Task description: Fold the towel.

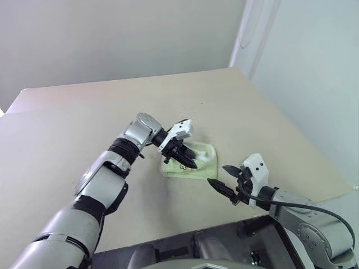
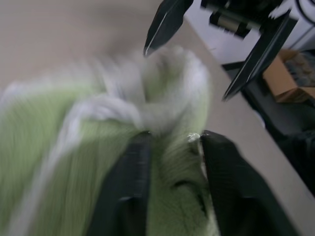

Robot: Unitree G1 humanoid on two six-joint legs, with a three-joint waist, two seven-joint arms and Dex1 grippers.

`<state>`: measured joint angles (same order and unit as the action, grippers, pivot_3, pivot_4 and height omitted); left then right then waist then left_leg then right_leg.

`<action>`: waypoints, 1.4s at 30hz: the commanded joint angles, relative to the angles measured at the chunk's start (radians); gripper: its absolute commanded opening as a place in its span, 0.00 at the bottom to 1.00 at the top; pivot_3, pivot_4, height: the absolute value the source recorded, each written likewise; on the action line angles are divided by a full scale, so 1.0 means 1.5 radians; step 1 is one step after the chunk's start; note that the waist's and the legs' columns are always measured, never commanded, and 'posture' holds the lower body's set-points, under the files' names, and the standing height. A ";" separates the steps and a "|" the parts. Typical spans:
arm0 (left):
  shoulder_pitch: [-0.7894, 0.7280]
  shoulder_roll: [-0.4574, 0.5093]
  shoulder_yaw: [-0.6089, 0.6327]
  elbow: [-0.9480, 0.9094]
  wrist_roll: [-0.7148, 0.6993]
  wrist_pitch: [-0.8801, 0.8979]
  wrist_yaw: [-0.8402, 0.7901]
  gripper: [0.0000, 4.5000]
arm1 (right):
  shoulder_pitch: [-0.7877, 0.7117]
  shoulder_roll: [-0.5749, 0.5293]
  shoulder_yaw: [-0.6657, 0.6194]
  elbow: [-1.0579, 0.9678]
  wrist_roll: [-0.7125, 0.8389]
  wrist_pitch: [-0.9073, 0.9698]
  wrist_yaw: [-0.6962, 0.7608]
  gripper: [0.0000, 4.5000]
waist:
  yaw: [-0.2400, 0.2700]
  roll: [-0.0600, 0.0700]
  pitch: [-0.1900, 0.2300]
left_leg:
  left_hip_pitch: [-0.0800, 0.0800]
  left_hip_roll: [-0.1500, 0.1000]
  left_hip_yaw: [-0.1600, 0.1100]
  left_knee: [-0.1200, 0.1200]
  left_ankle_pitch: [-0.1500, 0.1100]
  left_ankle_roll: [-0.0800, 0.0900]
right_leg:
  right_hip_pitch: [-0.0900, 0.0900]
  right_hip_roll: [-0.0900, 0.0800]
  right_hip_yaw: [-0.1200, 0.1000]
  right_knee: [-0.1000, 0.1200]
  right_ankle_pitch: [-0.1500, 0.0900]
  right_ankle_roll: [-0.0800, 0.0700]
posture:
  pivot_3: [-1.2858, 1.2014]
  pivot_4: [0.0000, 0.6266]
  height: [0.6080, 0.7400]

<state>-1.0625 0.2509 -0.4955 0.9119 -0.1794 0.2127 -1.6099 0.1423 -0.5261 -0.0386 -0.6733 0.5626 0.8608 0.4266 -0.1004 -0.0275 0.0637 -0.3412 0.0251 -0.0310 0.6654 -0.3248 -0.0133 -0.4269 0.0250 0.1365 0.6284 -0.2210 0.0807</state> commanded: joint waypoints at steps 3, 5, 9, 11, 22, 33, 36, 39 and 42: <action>-0.022 -0.011 0.044 0.003 0.007 -0.008 0.000 0.86 | -0.008 0.002 -0.005 -0.028 0.005 -0.002 -0.010 0.88 | 0.002 0.000 0.000 | 0.001 0.000 0.000 0.000 0.000 0.000 | 0.000 0.001 0.000 0.001 0.000 0.000 | 0.52 0.00 1.00; -0.030 -0.017 0.066 0.011 0.005 -0.002 0.007 0.93 | -0.008 0.000 -0.005 -0.028 0.005 -0.003 -0.009 0.88 | 0.002 0.000 0.000 | 0.001 0.000 0.000 0.000 0.000 0.000 | 0.000 0.001 0.000 0.001 0.000 0.000 | 0.52 0.00 1.00; -0.053 -0.003 0.111 0.025 0.005 -0.002 0.027 0.93 | -0.022 0.008 -0.020 -0.025 0.028 -0.006 0.000 0.88 | 0.001 0.000 0.000 | 0.001 0.000 0.000 0.000 0.000 0.000 | 0.000 0.000 0.000 0.001 0.000 0.000 | 0.52 0.00 1.00; -0.059 0.016 0.133 0.026 0.006 -0.007 0.038 0.93 | -0.038 0.020 -0.040 -0.025 0.059 -0.005 0.001 0.88 | 0.001 0.000 0.000 | 0.001 0.000 0.000 0.000 0.000 0.000 | 0.000 0.001 0.000 0.001 0.000 0.000 | 0.52 0.00 1.00; 0.045 0.156 0.177 -0.069 0.039 -0.044 0.075 0.93 | -0.229 0.102 -0.038 0.083 0.120 0.011 -0.055 0.88 | 0.001 0.001 0.000 | 0.002 0.001 -0.001 0.000 0.000 0.000 | 0.000 0.001 0.000 0.001 0.000 0.000 | 0.52 0.00 1.00; 0.199 0.133 0.178 -0.253 0.041 -0.002 0.194 0.93 | -0.294 0.109 0.158 0.277 -0.077 -0.083 -0.005 0.88 | 0.015 0.001 0.000 | 0.000 0.000 0.000 0.000 0.000 0.000 | -0.001 -0.001 -0.001 0.001 0.001 0.003 | 0.52 0.00 1.00; 0.239 0.138 0.153 -0.288 0.061 -0.018 0.199 0.93 | -0.287 0.102 0.180 0.330 -0.124 -0.106 -0.002 0.88 | 0.014 0.001 0.000 | 0.001 0.000 0.000 0.000 0.000 0.000 | 0.000 0.000 0.000 0.001 0.001 0.003 | 0.52 0.00 1.00; 0.266 0.139 0.134 -0.290 0.074 -0.024 0.194 0.93 | -0.284 0.106 0.198 0.373 -0.166 -0.127 -0.001 0.88 | 0.015 0.001 0.000 | 0.002 0.000 0.000 0.000 0.000 0.000 | 0.000 0.000 0.000 0.002 0.000 0.001 | 0.52 0.00 1.00; 0.270 0.131 0.125 -0.265 0.087 -0.042 0.206 0.93 | -0.285 0.115 0.206 0.394 -0.190 -0.136 -0.001 0.88 | 0.017 0.001 -0.001 | 0.002 0.000 0.000 0.001 0.000 0.000 | 0.000 0.000 0.000 0.002 0.000 0.000 | 0.52 0.00 1.00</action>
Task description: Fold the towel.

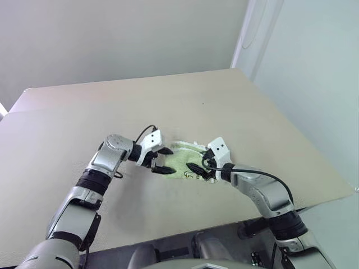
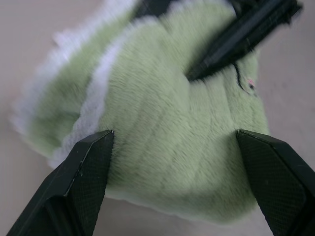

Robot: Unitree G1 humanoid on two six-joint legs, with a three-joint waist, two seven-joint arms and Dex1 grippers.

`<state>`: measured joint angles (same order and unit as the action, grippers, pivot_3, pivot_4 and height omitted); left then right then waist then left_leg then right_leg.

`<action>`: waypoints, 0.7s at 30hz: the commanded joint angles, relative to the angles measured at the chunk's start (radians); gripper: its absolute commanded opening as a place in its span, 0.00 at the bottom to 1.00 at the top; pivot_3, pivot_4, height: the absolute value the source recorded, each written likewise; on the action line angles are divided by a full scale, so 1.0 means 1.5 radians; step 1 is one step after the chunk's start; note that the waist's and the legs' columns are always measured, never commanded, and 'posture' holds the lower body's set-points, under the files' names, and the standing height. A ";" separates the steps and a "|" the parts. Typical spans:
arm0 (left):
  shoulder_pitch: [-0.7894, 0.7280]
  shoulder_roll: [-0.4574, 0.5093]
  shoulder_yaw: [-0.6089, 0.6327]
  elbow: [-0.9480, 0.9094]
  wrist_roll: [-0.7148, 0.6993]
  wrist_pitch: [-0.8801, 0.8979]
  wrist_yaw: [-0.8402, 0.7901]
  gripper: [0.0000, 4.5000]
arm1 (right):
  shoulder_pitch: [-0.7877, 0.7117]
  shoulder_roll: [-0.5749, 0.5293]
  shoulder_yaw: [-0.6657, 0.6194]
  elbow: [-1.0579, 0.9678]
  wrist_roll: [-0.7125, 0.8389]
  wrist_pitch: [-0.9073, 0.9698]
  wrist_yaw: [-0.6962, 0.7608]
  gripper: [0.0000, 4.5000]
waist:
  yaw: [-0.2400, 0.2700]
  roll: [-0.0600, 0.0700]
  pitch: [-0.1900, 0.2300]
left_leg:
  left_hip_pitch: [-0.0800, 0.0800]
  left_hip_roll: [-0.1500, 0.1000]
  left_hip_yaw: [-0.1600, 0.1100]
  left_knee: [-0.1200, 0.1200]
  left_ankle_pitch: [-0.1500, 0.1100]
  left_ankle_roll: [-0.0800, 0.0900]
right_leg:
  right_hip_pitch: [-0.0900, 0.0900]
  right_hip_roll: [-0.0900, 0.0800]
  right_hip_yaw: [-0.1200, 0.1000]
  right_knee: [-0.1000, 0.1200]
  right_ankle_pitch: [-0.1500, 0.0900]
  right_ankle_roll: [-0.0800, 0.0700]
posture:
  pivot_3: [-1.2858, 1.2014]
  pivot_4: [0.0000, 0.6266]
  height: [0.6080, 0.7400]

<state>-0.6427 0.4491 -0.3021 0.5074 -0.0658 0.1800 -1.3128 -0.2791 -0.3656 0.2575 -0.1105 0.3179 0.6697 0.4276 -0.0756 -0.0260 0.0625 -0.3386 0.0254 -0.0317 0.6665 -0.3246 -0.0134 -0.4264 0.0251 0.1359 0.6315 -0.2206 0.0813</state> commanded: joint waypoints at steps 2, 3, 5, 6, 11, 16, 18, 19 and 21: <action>-0.015 -0.012 -0.006 0.034 0.021 -0.036 0.019 0.93 | -0.004 0.009 0.016 0.032 -0.045 -0.007 -0.004 0.88 | 0.001 0.000 -0.002 | 0.000 0.000 0.000 0.000 0.000 0.000 | 0.001 0.000 0.000 0.000 0.000 0.000 | 0.52 0.00 1.00; -0.018 -0.015 -0.005 0.043 0.023 -0.041 0.021 0.93 | -0.003 0.009 0.017 0.035 -0.050 -0.007 -0.003 0.88 | 0.001 0.000 -0.003 | 0.001 0.000 0.000 0.000 0.000 0.000 | 0.002 0.000 0.000 0.000 0.000 0.000 | 0.52 0.00 1.00; -0.026 -0.021 0.000 0.060 0.024 -0.048 0.026 0.93 | -0.001 0.010 0.015 0.035 -0.056 -0.007 0.002 0.88 | 0.001 -0.001 -0.004 | 0.001 0.000 0.000 0.000 0.000 0.000 | 0.003 0.000 0.000 0.000 0.000 0.000 | 0.52 0.00 1.00; -0.032 -0.025 0.003 0.069 0.023 -0.050 0.029 0.93 | 0.000 0.010 0.012 0.034 -0.057 -0.006 0.004 0.88 | 0.001 -0.001 -0.004 | 0.001 0.000 0.000 0.001 0.000 0.000 | 0.003 0.000 0.000 0.000 0.000 0.000 | 0.52 0.00 1.00; -0.059 -0.038 0.028 0.106 0.001 -0.045 0.027 0.93 | 0.007 0.006 -0.004 0.021 -0.056 0.001 0.018 0.88 | 0.002 0.000 -0.005 | 0.001 0.000 0.000 0.001 0.000 0.000 | 0.004 0.000 0.000 0.000 0.000 0.000 | 0.52 0.00 1.00; -0.071 -0.033 0.044 0.083 -0.032 0.013 -0.011 0.93 | 0.005 0.018 -0.033 0.009 -0.041 0.004 0.020 0.88 | 0.002 0.000 -0.005 | 0.001 0.000 0.000 0.001 0.000 0.000 | 0.004 0.000 0.000 -0.001 0.000 0.000 | 0.52 0.00 1.00; -0.071 -0.018 0.056 0.057 -0.051 0.049 -0.036 0.93 | -0.002 0.029 -0.069 -0.011 -0.013 0.010 0.019 0.88 | 0.002 0.000 -0.005 | 0.001 0.000 0.000 0.000 0.000 0.000 | 0.004 0.000 0.000 -0.001 0.000 0.000 | 0.52 0.00 1.00; -0.069 -0.007 0.063 0.042 -0.063 0.069 -0.049 0.94 | -0.007 0.034 -0.091 -0.025 0.005 0.017 0.020 0.96 | 0.001 0.000 -0.004 | 0.000 0.000 0.000 0.001 0.000 0.000 | 0.003 0.000 0.000 -0.001 0.000 0.000 | 0.52 0.00 1.00; -0.066 0.011 0.073 0.021 -0.079 0.097 -0.062 0.94 | -0.014 0.031 -0.115 -0.056 0.027 0.021 0.029 0.99 | 0.000 0.000 -0.004 | 0.000 0.000 0.000 0.001 0.000 0.000 | 0.001 0.000 0.000 0.000 0.000 0.000 | 0.52 0.00 1.00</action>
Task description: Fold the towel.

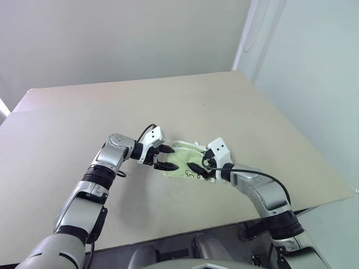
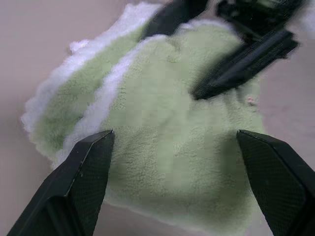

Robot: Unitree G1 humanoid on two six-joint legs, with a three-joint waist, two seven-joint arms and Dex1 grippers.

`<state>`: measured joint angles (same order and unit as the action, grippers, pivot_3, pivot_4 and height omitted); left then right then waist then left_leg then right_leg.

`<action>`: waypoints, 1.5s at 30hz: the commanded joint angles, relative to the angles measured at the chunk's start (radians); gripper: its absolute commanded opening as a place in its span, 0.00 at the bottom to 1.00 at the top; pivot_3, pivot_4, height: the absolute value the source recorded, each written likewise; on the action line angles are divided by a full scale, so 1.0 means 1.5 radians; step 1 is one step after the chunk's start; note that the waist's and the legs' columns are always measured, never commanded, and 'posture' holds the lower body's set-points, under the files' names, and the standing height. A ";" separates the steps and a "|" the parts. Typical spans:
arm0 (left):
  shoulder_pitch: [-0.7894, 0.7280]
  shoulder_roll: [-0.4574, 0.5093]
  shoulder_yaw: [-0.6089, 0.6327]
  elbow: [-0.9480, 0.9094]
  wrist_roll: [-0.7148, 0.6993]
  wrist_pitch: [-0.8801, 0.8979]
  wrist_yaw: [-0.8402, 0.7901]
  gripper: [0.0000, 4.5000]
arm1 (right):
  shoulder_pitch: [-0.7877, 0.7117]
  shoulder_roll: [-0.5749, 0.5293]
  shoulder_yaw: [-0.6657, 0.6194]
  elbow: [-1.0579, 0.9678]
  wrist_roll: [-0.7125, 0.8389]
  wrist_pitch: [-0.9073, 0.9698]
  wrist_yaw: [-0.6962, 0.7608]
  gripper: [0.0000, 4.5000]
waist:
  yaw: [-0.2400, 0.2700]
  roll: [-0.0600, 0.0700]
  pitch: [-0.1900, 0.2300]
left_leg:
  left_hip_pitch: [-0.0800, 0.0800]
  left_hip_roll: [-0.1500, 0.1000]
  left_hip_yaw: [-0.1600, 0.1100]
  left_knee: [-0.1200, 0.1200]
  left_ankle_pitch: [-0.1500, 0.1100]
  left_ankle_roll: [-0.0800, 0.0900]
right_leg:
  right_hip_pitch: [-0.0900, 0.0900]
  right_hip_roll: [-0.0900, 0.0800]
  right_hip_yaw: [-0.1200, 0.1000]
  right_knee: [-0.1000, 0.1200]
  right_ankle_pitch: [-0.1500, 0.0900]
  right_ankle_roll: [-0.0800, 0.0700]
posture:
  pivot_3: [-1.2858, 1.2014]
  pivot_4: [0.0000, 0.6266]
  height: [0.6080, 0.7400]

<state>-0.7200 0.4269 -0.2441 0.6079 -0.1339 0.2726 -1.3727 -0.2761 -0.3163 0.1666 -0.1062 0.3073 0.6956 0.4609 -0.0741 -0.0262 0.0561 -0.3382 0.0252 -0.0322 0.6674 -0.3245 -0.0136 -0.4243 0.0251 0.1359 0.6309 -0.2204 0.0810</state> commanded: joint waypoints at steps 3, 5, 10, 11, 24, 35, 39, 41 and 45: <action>-0.009 0.048 0.050 -0.063 -0.043 0.056 -0.017 0.94 | -0.031 -0.002 -0.098 -0.106 0.075 0.027 0.007 0.99 | -0.002 0.000 0.000 | 0.000 0.000 0.000 0.000 0.000 0.000 | 0.000 0.000 0.000 0.000 0.000 0.000 | 0.52 0.00 1.00; -0.004 0.059 0.054 -0.074 -0.048 0.064 -0.017 0.94 | -0.038 -0.010 -0.117 -0.137 0.102 0.043 0.019 0.99 | -0.002 0.001 0.000 | 0.000 0.000 0.000 -0.001 0.000 0.000 | -0.001 0.000 0.000 0.000 0.000 0.000 | 0.52 0.00 1.00; 0.010 0.076 0.057 -0.097 -0.047 0.069 -0.012 0.94 | -0.039 -0.050 -0.107 -0.186 0.115 0.058 0.050 0.99 | 0.000 0.001 0.000 | 0.000 0.000 0.000 -0.001 0.000 0.000 | -0.001 0.000 0.000 0.000 0.000 0.000 | 0.52 0.00 1.00; 0.019 0.087 0.059 -0.108 -0.043 0.068 -0.009 0.94 | -0.039 -0.076 -0.094 -0.212 0.114 0.060 0.073 0.99 | 0.000 0.002 0.001 | 0.000 0.000 0.000 0.000 0.000 0.000 | -0.001 0.000 0.000 0.000 0.000 0.000 | 0.52 0.00 1.00; 0.114 0.143 0.070 -0.219 -0.045 0.031 0.040 0.94 | 0.000 -0.234 0.153 -0.233 -0.082 -0.058 0.184 0.99 | 0.002 0.001 0.001 | 0.000 0.000 0.001 0.000 0.000 0.000 | -0.001 0.000 0.000 0.000 -0.001 0.000 | 0.52 0.00 1.00; 0.102 0.130 0.059 -0.187 -0.037 0.012 0.062 0.94 | -0.003 -0.214 0.210 -0.153 -0.234 -0.122 0.150 0.99 | 0.002 0.001 0.001 | -0.001 0.000 0.001 -0.001 0.000 0.000 | -0.002 0.000 0.000 0.000 -0.001 0.000 | 0.52 0.00 1.00; 0.091 0.122 0.055 -0.149 -0.029 -0.012 0.064 0.94 | -0.010 -0.198 0.210 -0.113 -0.288 -0.139 0.112 0.99 | 0.002 0.001 0.001 | 0.000 0.000 0.001 0.000 0.000 0.000 | -0.001 0.000 0.000 0.000 -0.001 0.000 | 0.52 0.00 1.00; 0.087 0.119 0.054 -0.135 -0.027 -0.023 0.063 0.94 | -0.011 -0.194 0.206 -0.100 -0.302 -0.143 0.107 0.99 | 0.002 0.001 0.001 | 0.000 0.000 0.001 0.000 0.000 0.000 | -0.001 0.000 0.000 0.000 0.000 0.000 | 0.52 0.00 1.00; 0.076 0.112 0.051 -0.084 -0.019 -0.058 0.060 0.94 | -0.013 -0.186 0.207 -0.087 -0.323 -0.150 0.100 0.99 | 0.002 0.001 0.001 | 0.000 0.000 0.001 0.000 0.000 0.000 | -0.001 0.000 0.000 0.000 0.000 0.000 | 0.52 0.00 1.00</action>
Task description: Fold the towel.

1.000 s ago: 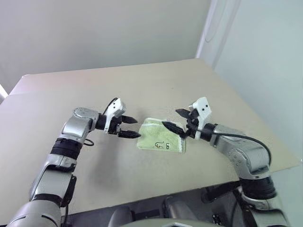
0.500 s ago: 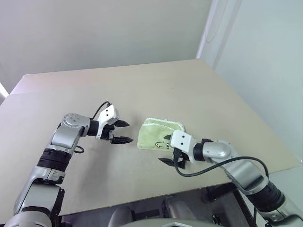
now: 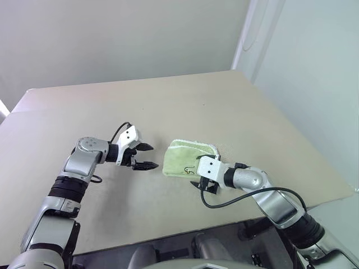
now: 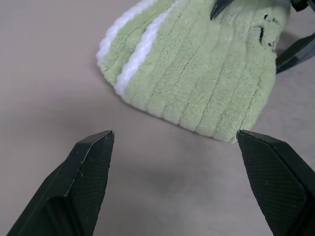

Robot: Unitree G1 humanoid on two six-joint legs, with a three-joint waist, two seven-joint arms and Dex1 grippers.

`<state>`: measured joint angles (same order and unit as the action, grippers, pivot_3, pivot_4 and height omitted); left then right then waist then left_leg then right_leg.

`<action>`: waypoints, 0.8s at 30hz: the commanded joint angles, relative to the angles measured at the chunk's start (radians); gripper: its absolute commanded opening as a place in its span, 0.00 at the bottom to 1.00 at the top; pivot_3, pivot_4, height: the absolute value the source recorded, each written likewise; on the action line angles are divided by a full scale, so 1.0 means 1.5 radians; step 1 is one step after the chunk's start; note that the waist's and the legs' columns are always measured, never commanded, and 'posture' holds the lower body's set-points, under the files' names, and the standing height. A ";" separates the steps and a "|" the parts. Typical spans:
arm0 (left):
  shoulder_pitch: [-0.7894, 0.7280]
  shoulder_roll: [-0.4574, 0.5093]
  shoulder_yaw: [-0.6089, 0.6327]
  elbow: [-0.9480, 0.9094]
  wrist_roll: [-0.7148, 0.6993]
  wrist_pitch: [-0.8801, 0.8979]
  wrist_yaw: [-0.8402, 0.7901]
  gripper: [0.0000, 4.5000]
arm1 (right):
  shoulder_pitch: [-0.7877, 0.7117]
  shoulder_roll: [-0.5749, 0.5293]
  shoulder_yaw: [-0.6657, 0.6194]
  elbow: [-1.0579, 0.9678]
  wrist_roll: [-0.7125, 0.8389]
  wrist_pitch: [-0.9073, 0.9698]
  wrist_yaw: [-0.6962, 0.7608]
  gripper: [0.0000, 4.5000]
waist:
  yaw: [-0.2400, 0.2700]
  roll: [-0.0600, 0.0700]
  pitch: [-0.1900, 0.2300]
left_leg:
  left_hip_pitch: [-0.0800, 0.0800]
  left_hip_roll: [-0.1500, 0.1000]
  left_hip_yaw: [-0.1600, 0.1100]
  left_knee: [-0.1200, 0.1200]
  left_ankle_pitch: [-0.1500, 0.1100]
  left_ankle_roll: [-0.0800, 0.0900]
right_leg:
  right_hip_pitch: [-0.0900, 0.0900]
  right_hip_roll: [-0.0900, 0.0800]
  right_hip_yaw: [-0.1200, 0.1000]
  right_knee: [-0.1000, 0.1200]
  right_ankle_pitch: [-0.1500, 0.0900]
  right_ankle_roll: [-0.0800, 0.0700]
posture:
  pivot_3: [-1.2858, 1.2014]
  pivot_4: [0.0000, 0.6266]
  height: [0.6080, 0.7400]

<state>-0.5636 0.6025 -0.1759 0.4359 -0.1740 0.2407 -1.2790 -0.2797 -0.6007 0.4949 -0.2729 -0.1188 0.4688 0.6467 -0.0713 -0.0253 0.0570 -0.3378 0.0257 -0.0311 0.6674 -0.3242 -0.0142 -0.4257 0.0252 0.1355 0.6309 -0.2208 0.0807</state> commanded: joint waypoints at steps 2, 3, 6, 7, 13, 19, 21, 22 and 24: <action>-0.036 -0.009 0.006 0.063 0.013 -0.059 -0.004 0.94 | -0.011 0.008 -0.011 0.028 -0.048 -0.001 -0.024 0.99 | 0.000 0.000 0.000 | 0.000 0.000 0.000 0.000 0.000 0.000 | 0.000 0.000 0.000 0.000 0.000 0.000 | 0.52 0.00 1.00; -0.039 -0.012 0.006 0.079 0.016 -0.071 -0.005 0.94 | -0.010 0.010 -0.011 0.030 -0.055 -0.003 -0.028 0.99 | 0.000 0.000 0.000 | 0.000 0.000 0.000 0.000 0.000 0.000 | 0.000 0.000 0.000 0.000 0.000 0.000 | 0.52 0.00 1.00; -0.049 -0.021 0.005 0.122 0.025 -0.104 -0.005 0.94 | -0.014 0.016 -0.012 0.043 -0.078 -0.013 -0.042 0.99 | 0.000 -0.001 0.000 | 0.000 0.000 0.000 0.000 0.000 0.000 | 0.001 0.000 0.000 0.000 0.000 0.000 | 0.52 0.00 1.00; -0.053 -0.024 0.006 0.134 0.028 -0.112 -0.004 0.94 | -0.017 0.018 -0.014 0.051 -0.086 -0.018 -0.049 0.99 | 0.000 -0.001 0.000 | 0.000 0.000 0.000 0.000 0.000 0.000 | 0.001 0.000 0.000 0.000 0.000 0.000 | 0.52 0.00 1.00; -0.063 -0.031 0.010 0.158 0.033 -0.130 -0.009 0.94 | -0.032 0.038 -0.029 0.080 -0.101 -0.031 -0.068 0.99 | 0.000 -0.001 -0.001 | 0.000 0.000 0.000 0.000 0.000 0.000 | 0.001 0.000 0.000 0.000 0.000 0.000 | 0.52 0.00 1.00; -0.060 -0.027 0.015 0.130 0.025 -0.109 -0.023 0.94 | -0.026 0.046 -0.033 0.075 -0.101 -0.036 -0.064 0.91 | -0.001 -0.001 -0.001 | 0.000 0.000 0.000 0.000 0.000 0.000 | 0.001 0.000 0.000 0.000 0.000 0.000 | 0.52 0.00 1.00; -0.059 -0.025 0.016 0.120 0.024 -0.101 -0.026 0.94 | -0.024 0.048 -0.031 0.074 -0.100 -0.038 -0.063 0.79 | 0.000 -0.001 -0.001 | 0.000 0.000 0.000 0.000 0.000 0.000 | 0.001 0.000 0.000 0.000 0.000 0.000 | 0.52 0.00 1.00; -0.058 -0.025 0.016 0.117 0.024 -0.099 -0.025 0.94 | -0.023 0.049 -0.031 0.073 -0.101 -0.038 -0.062 0.70 | 0.000 -0.001 -0.001 | 0.000 0.000 0.000 0.000 0.000 0.000 | 0.001 0.000 0.000 0.000 0.000 0.000 | 0.52 0.00 1.00; -0.056 -0.024 0.015 0.110 0.027 -0.095 -0.024 0.94 | -0.022 0.052 -0.031 0.073 -0.105 -0.039 -0.062 0.55 | 0.000 -0.001 -0.001 | 0.000 0.000 0.000 0.000 0.000 0.000 | 0.001 0.000 0.000 0.000 0.000 0.000 | 0.52 0.00 1.00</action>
<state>-0.6292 0.5540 -0.1745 0.6414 -0.1217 0.0958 -1.3137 -0.3078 -0.5285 0.4868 -0.1613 -0.2565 0.4090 0.5721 -0.0712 -0.0267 0.0561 -0.3381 0.0256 -0.0315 0.6678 -0.3240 -0.0144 -0.4249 0.0251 0.1355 0.6309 -0.2202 0.0804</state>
